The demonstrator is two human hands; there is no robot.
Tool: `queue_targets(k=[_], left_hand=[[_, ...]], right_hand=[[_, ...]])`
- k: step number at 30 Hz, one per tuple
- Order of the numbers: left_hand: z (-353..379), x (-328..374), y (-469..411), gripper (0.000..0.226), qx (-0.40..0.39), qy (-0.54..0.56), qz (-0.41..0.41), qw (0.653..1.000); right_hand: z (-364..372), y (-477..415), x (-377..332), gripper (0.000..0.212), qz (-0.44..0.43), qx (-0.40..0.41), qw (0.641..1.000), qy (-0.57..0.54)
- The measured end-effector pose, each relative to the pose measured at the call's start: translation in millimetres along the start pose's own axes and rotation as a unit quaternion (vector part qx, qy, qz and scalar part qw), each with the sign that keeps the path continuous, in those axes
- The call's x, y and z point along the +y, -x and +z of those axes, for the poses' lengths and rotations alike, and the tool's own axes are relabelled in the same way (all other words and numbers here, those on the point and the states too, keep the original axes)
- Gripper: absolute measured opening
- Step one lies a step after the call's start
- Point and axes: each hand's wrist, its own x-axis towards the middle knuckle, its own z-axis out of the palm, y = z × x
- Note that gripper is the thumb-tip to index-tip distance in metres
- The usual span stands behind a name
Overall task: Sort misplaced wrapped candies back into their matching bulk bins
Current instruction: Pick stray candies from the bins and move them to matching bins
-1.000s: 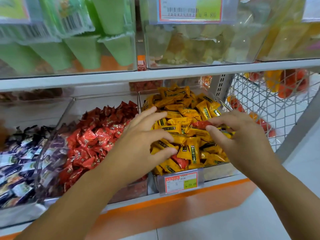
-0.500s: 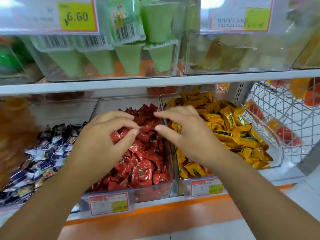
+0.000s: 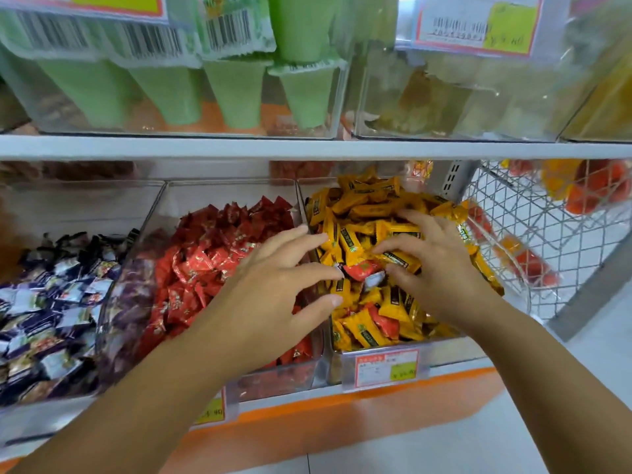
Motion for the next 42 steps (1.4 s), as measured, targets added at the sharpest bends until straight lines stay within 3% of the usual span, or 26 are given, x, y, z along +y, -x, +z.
queue_targets(k=[3,8,13,18,24,26,29,32,37,42], left_hand=[[3.1,1.7,-3.8,0.052,0.009,0.004,-0.013,1.000],[8.0,3.3,-6.9,0.049,0.015,0.005,-0.019,1.000],[12.5,7.0,-10.1,0.051,0.023,0.001,-0.016,1.000],[17.2,12.3,-18.7,0.055,0.084,-0.013,-0.014,0.996],[11.8,16.4,-29.4,0.036,0.172,0.056,-0.009,0.983],[3.0,18.2,-24.9,0.026,0.169,0.108,-0.041,0.979],[-10.1,16.9,-17.7,0.007,0.169,0.190,-0.098,0.962],[-18.3,8.3,-13.3,0.024,0.160,0.267,-0.126,0.942],[-25.6,0.8,-4.3,0.023,0.078,0.338,-0.154,0.925],[-28.4,-7.0,0.6,0.038,0.050,0.369,-0.169,0.913]], right_hand=[[0.7,0.3,3.2,0.026,-0.003,-0.008,1.000,-0.009],[-1.8,5.9,-4.4,0.025,-0.018,-0.105,0.994,-0.015],[0.2,5.1,-8.8,0.012,-0.008,-0.094,0.995,-0.017],[-9.1,7.2,-18.2,0.021,0.000,-0.049,0.985,-0.163],[-15.9,5.8,-32.1,0.017,0.000,-0.020,0.969,-0.247],[-16.3,3.6,-28.9,0.018,0.002,-0.020,0.974,-0.227],[-9.2,4.4,-23.8,0.015,-0.015,-0.037,0.993,-0.114],[5.2,6.7,-26.1,0.029,-0.025,-0.087,0.996,0.023],[17.2,3.3,-35.5,0.047,-0.001,-0.061,0.991,0.115],[22.4,-1.6,-38.9,0.033,0.024,-0.033,0.991,0.124]])
